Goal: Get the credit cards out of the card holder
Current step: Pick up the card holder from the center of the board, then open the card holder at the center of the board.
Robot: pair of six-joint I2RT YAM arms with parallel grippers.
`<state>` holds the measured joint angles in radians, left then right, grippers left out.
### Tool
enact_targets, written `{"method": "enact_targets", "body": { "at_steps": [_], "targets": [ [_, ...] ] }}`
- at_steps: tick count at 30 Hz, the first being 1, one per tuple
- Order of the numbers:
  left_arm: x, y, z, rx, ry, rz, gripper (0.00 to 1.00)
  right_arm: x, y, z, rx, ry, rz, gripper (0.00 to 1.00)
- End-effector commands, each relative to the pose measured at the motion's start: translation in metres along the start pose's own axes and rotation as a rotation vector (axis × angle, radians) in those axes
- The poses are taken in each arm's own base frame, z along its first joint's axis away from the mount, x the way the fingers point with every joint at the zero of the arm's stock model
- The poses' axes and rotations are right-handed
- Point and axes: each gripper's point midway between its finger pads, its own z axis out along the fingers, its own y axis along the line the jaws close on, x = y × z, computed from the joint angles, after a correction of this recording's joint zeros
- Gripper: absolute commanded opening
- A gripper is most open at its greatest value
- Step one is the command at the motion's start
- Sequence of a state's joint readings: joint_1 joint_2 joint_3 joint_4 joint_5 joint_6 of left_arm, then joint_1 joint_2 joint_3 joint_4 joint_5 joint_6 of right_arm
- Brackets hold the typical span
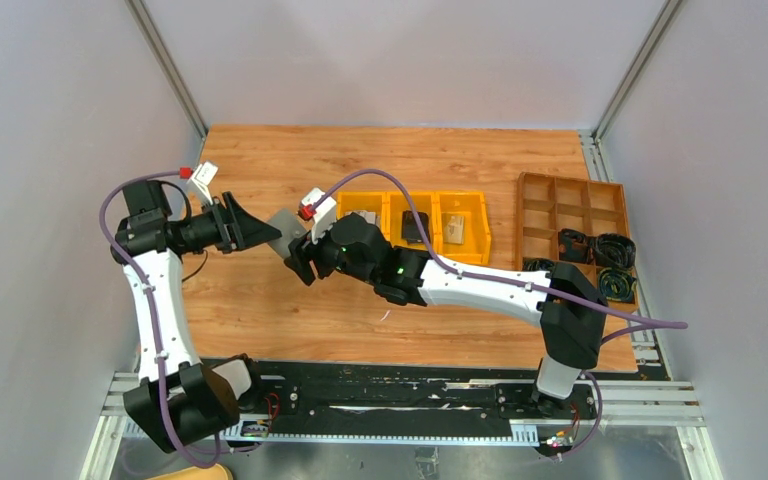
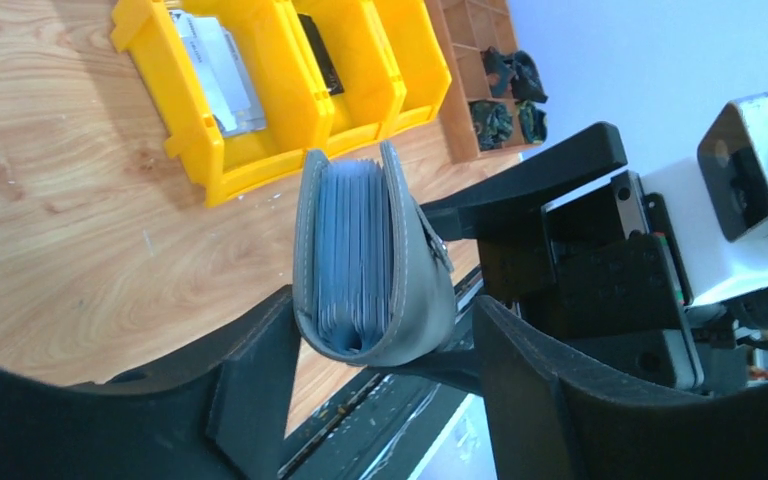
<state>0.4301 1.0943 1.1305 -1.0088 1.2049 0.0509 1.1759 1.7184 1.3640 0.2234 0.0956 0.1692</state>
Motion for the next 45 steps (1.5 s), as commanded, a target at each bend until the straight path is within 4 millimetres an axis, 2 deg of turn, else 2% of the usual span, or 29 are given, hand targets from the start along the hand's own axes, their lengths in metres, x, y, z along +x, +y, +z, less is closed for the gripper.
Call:
{"method": "enact_targets", "body": {
  "at_steps": [1,3,7,9,12,14,18,22,25,29,31,35,37,41,45],
  "targets": [
    [0.008,-0.004,0.006,0.051,0.034,-0.047,0.58,-0.048,0.011,-0.005,-0.04,-0.136,0.054,0.39],
    [0.01,-0.003,0.01,0.052,0.055,-0.047,0.5,-0.051,0.015,-0.004,-0.056,-0.138,0.057,0.39],
    [0.009,-0.001,0.014,0.044,0.079,-0.029,0.43,-0.055,0.022,-0.005,-0.09,-0.141,0.065,0.39],
    [0.006,0.004,0.016,0.031,0.085,-0.035,0.31,-0.055,0.025,-0.007,-0.101,-0.14,0.07,0.42],
    [0.003,0.014,0.018,0.002,0.093,-0.04,0.11,-0.056,0.018,-0.012,-0.067,-0.133,0.095,0.64],
    [0.001,0.018,0.017,-0.023,0.094,-0.024,0.04,-0.061,0.004,-0.018,0.009,-0.134,0.127,0.71],
    [0.0,0.025,0.016,-0.085,0.097,0.015,0.0,-0.068,-0.034,-0.032,0.222,-0.131,0.182,0.69],
    [0.005,0.041,0.018,-0.208,0.083,0.039,0.0,-0.065,-0.048,-0.032,0.322,-0.092,0.199,0.65],
    [0.003,0.036,0.021,-0.205,0.047,0.053,0.0,-0.056,-0.046,-0.026,0.321,-0.048,0.199,0.62],
    [0.003,0.034,0.024,-0.209,0.052,0.056,0.0,-0.057,-0.042,-0.025,0.3,-0.043,0.199,0.61],
    [0.002,0.036,0.024,-0.219,0.053,0.059,0.0,-0.062,-0.038,-0.03,0.27,-0.047,0.182,0.67],
    [-0.003,0.037,0.025,-0.217,0.054,0.058,0.0,-0.078,-0.022,-0.053,0.137,-0.106,0.149,0.85],
    [-0.005,0.037,0.027,-0.203,0.057,0.045,0.0,-0.084,-0.017,-0.065,0.083,-0.133,0.152,0.89],
    [-0.006,0.032,0.029,-0.173,0.062,0.029,0.0,-0.089,-0.018,-0.073,0.059,-0.137,0.163,0.87],
    [-0.006,0.026,0.028,-0.164,0.055,0.035,0.0,-0.082,-0.026,-0.062,0.12,-0.076,0.175,0.74]
  ]
}}
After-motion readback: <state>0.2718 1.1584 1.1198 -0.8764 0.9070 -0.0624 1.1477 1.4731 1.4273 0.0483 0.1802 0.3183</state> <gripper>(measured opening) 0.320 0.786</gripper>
